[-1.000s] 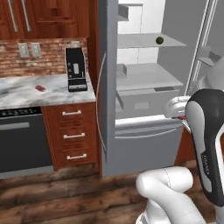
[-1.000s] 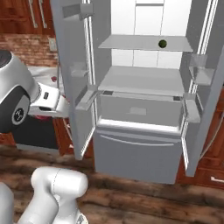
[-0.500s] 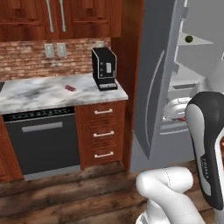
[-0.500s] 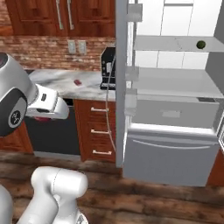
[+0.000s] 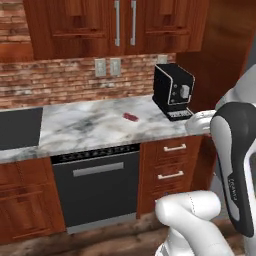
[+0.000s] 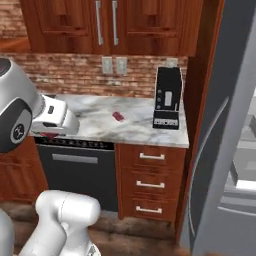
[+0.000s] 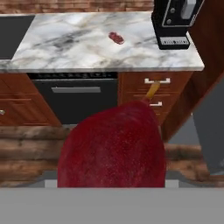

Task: Open the fridge, remove the pear, lime, and steak, and place them on any counter.

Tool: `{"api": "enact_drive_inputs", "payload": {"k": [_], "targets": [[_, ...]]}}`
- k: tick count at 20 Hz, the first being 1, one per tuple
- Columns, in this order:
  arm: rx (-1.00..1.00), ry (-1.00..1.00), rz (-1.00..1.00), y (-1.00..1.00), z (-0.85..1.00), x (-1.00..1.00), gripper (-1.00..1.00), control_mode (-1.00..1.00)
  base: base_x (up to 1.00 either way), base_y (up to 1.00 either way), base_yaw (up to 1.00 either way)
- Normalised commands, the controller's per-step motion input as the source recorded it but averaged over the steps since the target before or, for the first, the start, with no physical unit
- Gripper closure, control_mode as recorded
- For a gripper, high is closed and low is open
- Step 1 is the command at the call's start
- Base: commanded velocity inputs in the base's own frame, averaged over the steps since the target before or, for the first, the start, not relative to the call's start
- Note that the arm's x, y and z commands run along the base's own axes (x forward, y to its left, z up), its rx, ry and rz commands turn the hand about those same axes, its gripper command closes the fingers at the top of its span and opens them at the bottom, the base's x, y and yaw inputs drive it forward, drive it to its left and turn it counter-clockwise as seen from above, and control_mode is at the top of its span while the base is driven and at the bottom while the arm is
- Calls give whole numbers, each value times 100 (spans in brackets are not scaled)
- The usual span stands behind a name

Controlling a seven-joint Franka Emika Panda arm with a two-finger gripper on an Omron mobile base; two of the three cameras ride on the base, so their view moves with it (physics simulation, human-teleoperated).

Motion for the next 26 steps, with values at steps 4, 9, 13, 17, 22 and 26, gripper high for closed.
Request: {"api": "enact_drive_inputs", "payload": {"k": [4,9,13,17,22,26], "targets": [[0,0,0,0,0,0,100,100,100,59,0],[0,0,0,0,0,0,100,100,96,38,0],[0,0,0,0,0,0,100,100,63,12,0],[0,0,0,0,0,0,100,100,74,27,0],[0,0,0,0,0,0,100,100,19,6,0],[0,0,0,0,0,0,100,100,0,0,0]]}}
